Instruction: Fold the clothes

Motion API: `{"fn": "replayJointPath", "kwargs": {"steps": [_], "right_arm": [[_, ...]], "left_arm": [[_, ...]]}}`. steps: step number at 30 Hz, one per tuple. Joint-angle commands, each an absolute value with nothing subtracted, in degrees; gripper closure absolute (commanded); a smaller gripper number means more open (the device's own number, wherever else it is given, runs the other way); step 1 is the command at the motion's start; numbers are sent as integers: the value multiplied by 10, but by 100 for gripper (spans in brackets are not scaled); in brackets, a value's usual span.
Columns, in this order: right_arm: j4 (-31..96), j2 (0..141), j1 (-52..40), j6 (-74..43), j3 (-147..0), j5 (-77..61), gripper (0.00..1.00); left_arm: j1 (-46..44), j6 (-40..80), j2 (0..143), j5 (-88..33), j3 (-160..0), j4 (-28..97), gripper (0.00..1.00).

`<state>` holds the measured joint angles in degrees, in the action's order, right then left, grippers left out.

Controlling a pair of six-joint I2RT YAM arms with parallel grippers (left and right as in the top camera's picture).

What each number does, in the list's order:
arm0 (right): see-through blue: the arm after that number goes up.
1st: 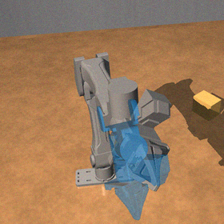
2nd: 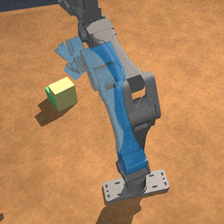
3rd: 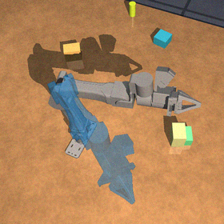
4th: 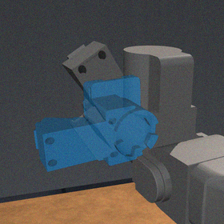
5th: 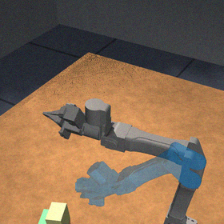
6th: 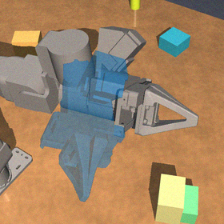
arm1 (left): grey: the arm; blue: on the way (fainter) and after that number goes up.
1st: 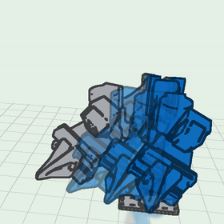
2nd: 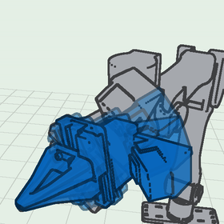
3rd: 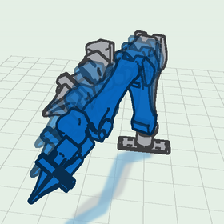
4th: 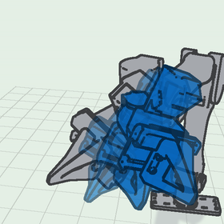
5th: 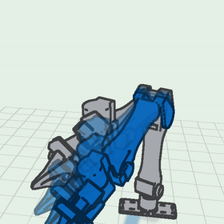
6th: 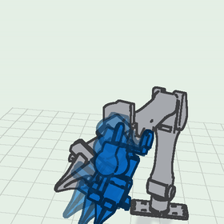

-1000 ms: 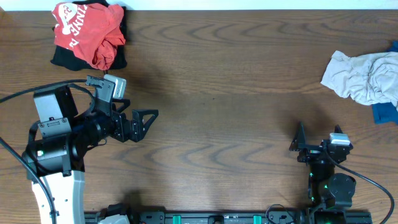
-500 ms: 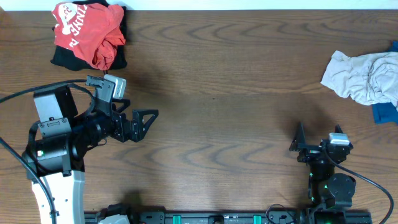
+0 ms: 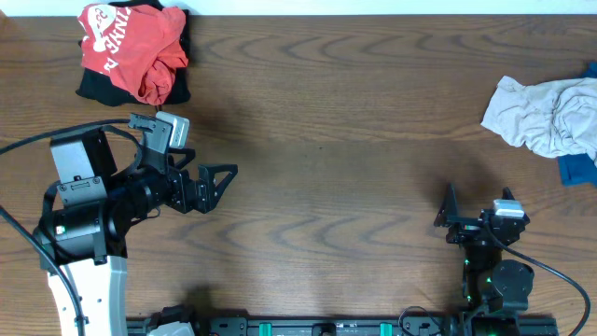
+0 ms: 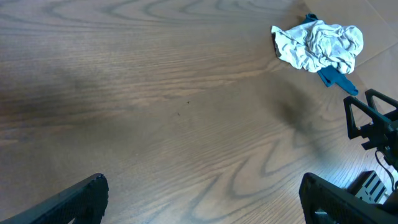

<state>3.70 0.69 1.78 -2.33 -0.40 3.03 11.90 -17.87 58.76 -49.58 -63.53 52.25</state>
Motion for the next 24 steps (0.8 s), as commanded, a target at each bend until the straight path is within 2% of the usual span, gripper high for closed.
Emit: {"fn": "replayJointPath", "kwargs": {"steps": [1, 10, 16, 24], "right_arm": [[40, 3, 22, -16, -3, 34, 1], [40, 3, 22, -16, -3, 34, 1], [40, 3, 22, -16, -3, 34, 1], [40, 3, 22, -16, -3, 34, 1]], "left_arm": [[120, -186, 588, -503, -636, 522, 2], [120, -181, 585, -503, -635, 557, 2], [120, -182, 521, -428, -574, 550, 2], [115, -177, 370, -417, -362, 370, 2]]}}
